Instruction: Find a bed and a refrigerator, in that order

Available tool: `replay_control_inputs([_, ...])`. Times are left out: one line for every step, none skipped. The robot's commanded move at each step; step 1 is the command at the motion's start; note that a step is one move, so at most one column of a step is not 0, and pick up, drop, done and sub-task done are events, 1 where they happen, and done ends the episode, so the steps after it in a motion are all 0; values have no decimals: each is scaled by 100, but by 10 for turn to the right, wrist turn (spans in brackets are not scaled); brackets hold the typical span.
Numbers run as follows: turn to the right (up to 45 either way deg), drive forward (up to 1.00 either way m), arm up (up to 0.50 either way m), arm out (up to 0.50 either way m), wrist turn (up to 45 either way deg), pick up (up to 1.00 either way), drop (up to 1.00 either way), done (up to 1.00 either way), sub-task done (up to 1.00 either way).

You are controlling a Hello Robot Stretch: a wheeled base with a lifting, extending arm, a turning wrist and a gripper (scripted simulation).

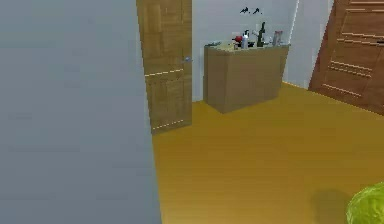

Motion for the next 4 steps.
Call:
replay_control_inputs([150,0,0,0,0,0,0,0,0])
replay_control_inputs([0,80,0,0,0,0,0,0,0])
replay_control_inputs([-360,0,0,0,0,0,0,0,0])
replay_control_inputs([0,75,0,0,0,0,0,0,0])
